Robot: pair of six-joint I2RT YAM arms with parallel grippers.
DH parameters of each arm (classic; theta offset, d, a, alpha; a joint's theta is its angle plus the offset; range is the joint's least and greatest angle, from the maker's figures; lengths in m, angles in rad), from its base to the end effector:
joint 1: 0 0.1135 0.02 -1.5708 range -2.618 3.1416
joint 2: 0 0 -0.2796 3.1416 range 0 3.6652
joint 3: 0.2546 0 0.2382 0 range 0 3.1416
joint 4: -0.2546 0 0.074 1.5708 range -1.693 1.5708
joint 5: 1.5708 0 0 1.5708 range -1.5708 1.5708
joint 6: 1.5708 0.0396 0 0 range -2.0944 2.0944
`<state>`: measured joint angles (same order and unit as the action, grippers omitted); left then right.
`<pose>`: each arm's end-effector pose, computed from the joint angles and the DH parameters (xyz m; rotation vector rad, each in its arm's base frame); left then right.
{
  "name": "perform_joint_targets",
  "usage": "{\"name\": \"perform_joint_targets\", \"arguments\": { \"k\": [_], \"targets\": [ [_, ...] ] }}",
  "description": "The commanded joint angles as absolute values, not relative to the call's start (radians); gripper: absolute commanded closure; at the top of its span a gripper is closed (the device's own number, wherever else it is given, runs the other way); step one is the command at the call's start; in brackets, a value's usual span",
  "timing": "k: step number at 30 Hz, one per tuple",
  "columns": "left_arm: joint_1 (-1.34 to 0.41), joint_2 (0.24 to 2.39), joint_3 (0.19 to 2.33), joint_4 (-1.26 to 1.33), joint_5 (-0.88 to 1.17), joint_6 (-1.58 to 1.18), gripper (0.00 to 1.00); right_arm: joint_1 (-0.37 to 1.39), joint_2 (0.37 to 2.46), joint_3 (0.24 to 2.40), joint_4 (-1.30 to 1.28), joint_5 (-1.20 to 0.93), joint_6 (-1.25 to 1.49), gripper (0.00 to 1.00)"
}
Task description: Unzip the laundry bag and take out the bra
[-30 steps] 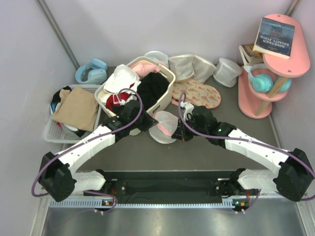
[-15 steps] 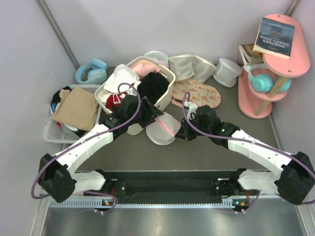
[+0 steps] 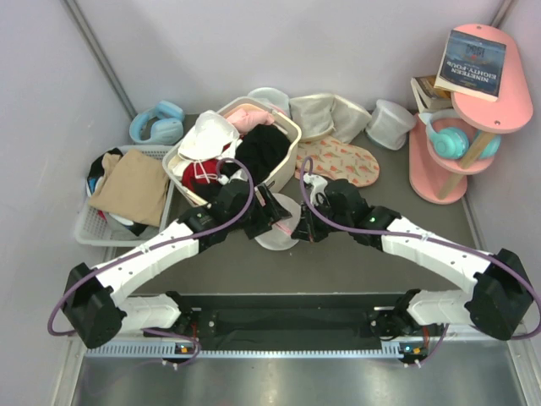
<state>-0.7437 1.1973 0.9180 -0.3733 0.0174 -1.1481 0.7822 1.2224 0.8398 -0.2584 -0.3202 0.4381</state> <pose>0.1808 -0.1673 0.2990 -0.4791 2.3895 -0.9894 0.1687 0.1852 0.2792 -0.5935 2.2970 0.9926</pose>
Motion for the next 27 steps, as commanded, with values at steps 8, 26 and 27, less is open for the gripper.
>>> {"name": "perform_joint_targets", "arguments": {
  "k": [8, 26, 27],
  "targets": [
    [-0.818, 1.189, 0.896, -0.396, -0.069, -1.213, 0.47, 0.859, 1.275, 0.969, -0.227, -0.328, 0.423, 1.0],
    [-0.789, 1.154, 0.903, -0.408, -0.147, -1.212, 1.0, 0.807, 1.19, 0.847, -0.256, -0.287, 0.431, 1.0],
    [-0.782, 1.141, 0.9, -0.408, -0.15, -1.212, 1.0, 0.804, 1.186, 0.841, -0.256, -0.284, 0.433, 1.0]
  ]
}}
